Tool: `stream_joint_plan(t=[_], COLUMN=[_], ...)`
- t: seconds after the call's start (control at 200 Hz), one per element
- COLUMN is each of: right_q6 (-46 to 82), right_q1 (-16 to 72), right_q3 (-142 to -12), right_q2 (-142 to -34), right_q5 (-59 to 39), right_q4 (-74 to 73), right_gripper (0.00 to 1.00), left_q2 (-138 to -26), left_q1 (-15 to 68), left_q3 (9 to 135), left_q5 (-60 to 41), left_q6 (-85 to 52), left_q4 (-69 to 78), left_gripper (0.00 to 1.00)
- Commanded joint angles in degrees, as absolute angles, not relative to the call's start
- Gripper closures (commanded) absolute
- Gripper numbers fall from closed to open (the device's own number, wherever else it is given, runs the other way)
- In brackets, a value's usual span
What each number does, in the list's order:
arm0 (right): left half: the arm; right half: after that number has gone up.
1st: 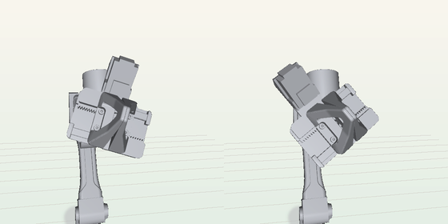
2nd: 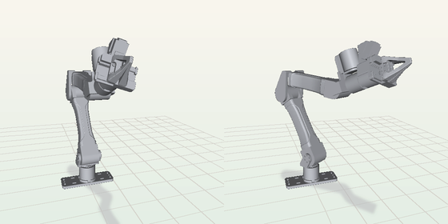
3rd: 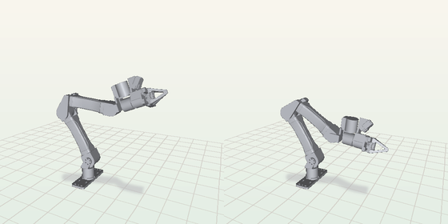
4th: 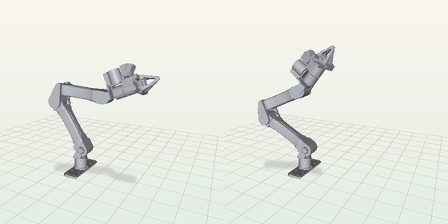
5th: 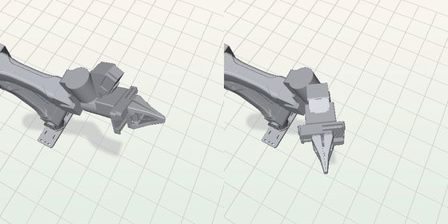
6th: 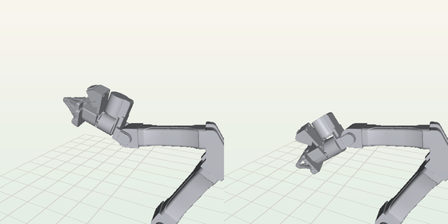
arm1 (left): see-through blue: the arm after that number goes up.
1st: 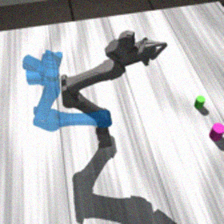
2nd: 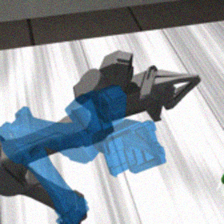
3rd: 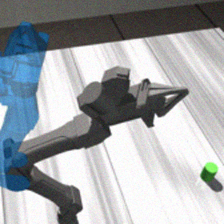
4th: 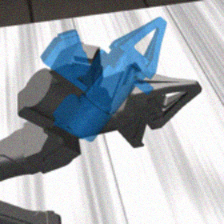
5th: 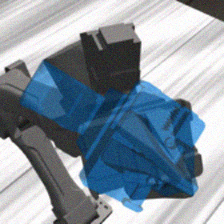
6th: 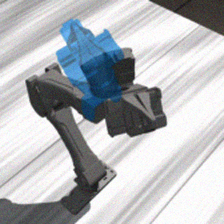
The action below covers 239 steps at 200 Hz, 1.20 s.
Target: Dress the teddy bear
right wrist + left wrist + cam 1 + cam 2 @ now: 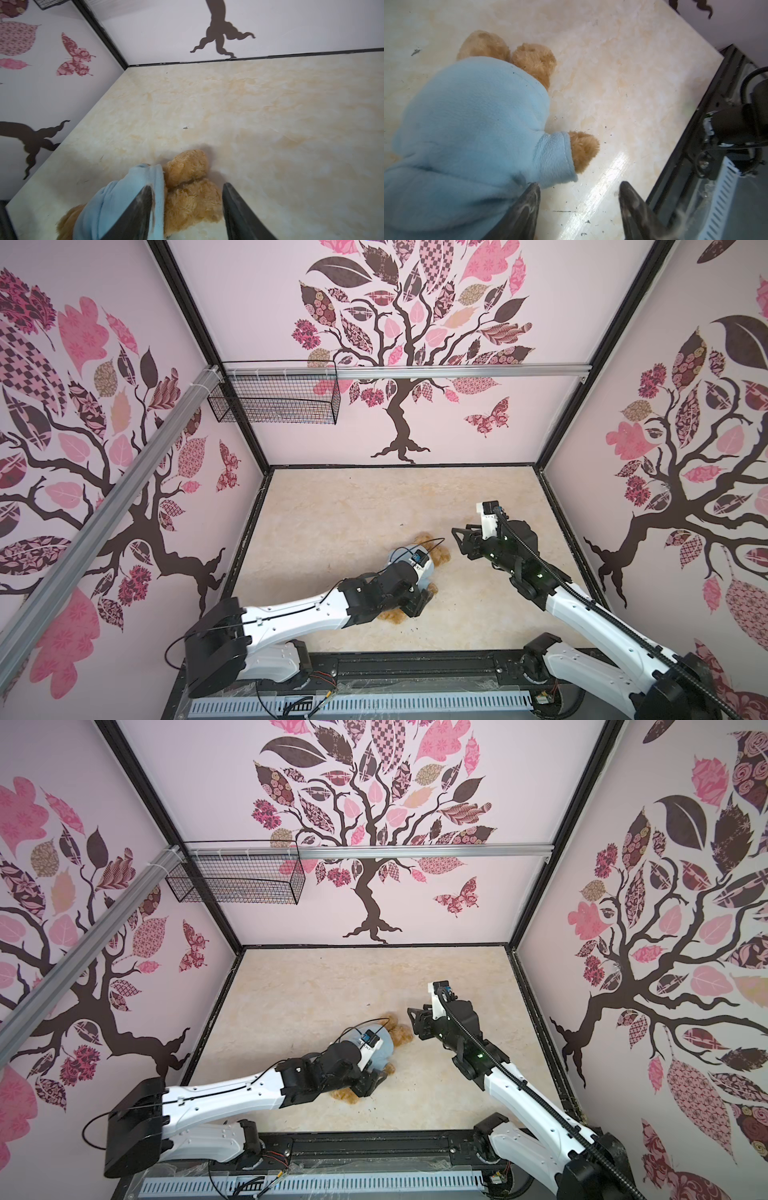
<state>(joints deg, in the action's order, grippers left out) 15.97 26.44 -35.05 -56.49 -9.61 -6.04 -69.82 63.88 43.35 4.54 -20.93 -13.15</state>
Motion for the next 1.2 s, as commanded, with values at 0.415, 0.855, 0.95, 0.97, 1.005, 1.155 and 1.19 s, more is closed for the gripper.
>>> stream_joint_plan(t=[0.415,0.855,0.95,0.97,1.005,1.155,1.19], right_q6=[23.4,24.8,24.9,24.9,24.9,24.5,24.8], right_q1=[26.4,27.7,27.6,27.5,27.5,26.4,25.9], right_q3=[-41.9,-44.7,-44.4,-44.3,-44.1,-43.1,-42.6], right_q2=[-84.0,-92.4,-92.1,-92.0,-91.8,-90.0,-89.7], right_q5=[-40.3,-41.6,-40.7,-40.5,-39.8,-36.6,-36.5], right_q4=[-14.3,-17.8,-17.9,-18.0,-17.8,-17.2,-17.6], right_gripper=[0.48,0.8,0.9,0.92,0.95,1.0,1.0], left_q2=[-50.1,-59.4,-60.7,-60.9,-61.1,-61.7,-61.6], left_q1=[44.0,43.9,43.8,43.9,43.9,43.9,43.9], left_q3=[30.6,25.4,24.4,24.3,24.0,21.9,20.9], left_q5=[5.5,-2.1,-4.0,-4.2,-4.4,-4.5,-4.4], left_q6=[-27.9,-32.4,-33.2,-33.3,-33.6,-34.0,-34.3], left_q4=[-21.2,-12.4,-10.4,-10.1,-9.7,-8.3,-7.4], left_gripper=[0.05,0.07,0.15,0.16,0.2,0.39,0.45])
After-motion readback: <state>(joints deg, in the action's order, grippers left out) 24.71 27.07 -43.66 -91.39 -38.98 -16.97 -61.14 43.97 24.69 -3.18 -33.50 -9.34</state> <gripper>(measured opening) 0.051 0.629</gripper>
